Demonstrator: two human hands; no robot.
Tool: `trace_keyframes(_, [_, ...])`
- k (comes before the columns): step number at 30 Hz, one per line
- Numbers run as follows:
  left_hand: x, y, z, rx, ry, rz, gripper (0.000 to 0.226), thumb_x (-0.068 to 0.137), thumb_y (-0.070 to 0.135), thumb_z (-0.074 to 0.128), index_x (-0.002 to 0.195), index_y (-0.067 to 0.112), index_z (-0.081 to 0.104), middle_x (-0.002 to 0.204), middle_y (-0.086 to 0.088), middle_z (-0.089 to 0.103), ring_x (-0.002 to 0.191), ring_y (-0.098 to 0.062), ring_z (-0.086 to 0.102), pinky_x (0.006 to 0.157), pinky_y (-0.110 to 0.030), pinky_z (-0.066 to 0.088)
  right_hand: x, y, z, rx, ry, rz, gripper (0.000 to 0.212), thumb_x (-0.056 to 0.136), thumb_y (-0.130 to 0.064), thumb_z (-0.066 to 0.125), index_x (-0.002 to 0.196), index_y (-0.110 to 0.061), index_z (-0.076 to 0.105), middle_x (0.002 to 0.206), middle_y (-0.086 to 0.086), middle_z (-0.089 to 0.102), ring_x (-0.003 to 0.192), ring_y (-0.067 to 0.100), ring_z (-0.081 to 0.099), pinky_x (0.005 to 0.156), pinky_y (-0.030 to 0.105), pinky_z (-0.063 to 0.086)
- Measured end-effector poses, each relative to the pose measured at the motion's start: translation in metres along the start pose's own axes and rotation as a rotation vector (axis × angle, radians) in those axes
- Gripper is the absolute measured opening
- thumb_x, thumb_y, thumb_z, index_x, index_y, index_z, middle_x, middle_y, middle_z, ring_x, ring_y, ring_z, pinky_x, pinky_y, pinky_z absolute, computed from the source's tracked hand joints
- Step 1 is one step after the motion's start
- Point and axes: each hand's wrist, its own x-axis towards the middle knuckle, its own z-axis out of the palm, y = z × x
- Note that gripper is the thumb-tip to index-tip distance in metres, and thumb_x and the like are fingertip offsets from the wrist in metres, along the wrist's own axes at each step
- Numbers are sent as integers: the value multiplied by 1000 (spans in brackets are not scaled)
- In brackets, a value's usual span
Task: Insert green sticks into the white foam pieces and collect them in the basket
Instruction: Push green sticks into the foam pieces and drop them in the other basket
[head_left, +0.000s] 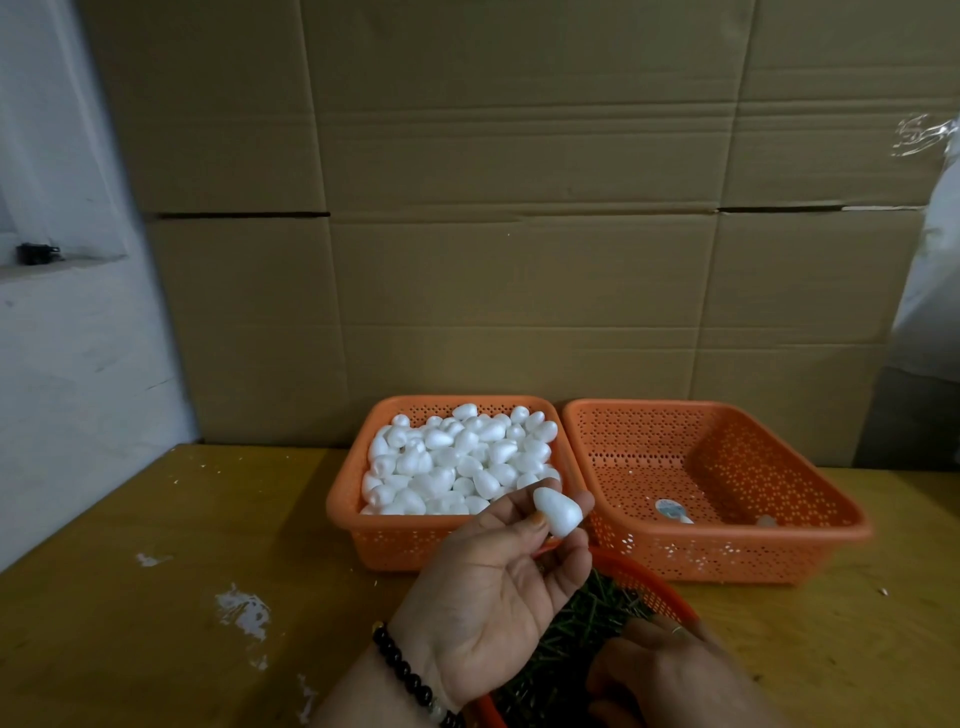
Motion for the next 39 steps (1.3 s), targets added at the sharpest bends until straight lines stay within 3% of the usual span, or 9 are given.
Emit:
trace_keyframes(3, [0, 0, 0, -2, 7, 1, 26, 82, -3, 54, 98, 3, 74, 118, -22, 66, 76, -23, 67, 64, -32, 58, 4, -3, -6, -65, 67, -37, 30, 77, -58, 61, 102, -42, 63, 99, -20, 59, 102, -2, 53, 98, 32, 37])
trace_keyframes(7, [1, -1, -1, 10, 19, 7, 31, 82, -4, 55, 110, 3, 64, 118, -23, 66, 75, -23, 68, 63, -32, 58, 1, 2, 4, 10, -11, -13, 36, 90, -54, 43, 122, -38, 50, 118, -19, 49, 118, -2, 38, 105, 23, 22])
trace_keyframes(15, [2, 1, -1, -57, 11, -19, 29, 78, -7, 55, 100, -1, 72, 110, -28, 66, 75, -27, 69, 65, -35, 60, 1, 4, 3, 26, -20, -12, 36, 90, -54, 43, 122, -39, 49, 119, -20, 48, 120, -1, 37, 106, 23, 22])
trace_keyframes(19, [3, 1, -3, -84, 38, -28, 36, 79, -4, 55, 114, -3, 62, 112, -29, 65, 75, -26, 70, 63, -34, 60, 0, 2, 3, -3, 12, -12, 36, 90, -54, 43, 122, -39, 50, 119, -20, 49, 119, -1, 38, 107, 23, 22])
trace_keyframes(23, [3, 1, -5, -123, 61, -47, 40, 80, 1, 59, 119, -6, 59, 113, -28, 66, 74, -26, 70, 62, -34, 60, 3, -5, -7, -70, 74, -50, 30, 77, -58, 62, 101, -41, 64, 98, -21, 60, 103, -2, 53, 102, 35, 38])
trace_keyframes(28, [3, 1, -5, -139, 65, -70, 30, 79, 6, 63, 104, -9, 69, 111, -25, 67, 74, -24, 70, 61, -33, 60, -3, 2, -7, 37, 54, -4, 34, 88, -55, 45, 118, -41, 52, 117, -24, 52, 118, -8, 37, 91, 19, 17])
trace_keyframes(33, [4, 0, -4, -164, 104, -86, 29, 78, 10, 63, 97, -10, 71, 104, -24, 69, 68, -24, 69, 57, -32, 59, -10, 0, -26, 169, 177, 32, 26, 80, -60, 55, 98, -43, 62, 96, -27, 60, 100, -14, 50, 95, 7, 22])
trace_keyframes(36, [5, -1, -5, -155, 129, -94, 37, 80, 12, 63, 112, -6, 64, 100, -23, 70, 67, -22, 68, 57, -31, 58, -13, -1, -32, 267, 301, 18, 14, 68, -49, 75, 66, -45, 62, 73, -25, 66, 77, -12, 61, 86, -2, 30])
trace_keyframes(39, [5, -2, -4, -138, 151, -105, 42, 81, 13, 63, 120, -4, 59, 96, -21, 70, 66, -20, 66, 55, -30, 57, -17, 1, -32, 498, 474, 92, 18, 59, -38, 84, 61, -39, 66, 60, -19, 65, 59, -3, 62, 74, -2, 37])
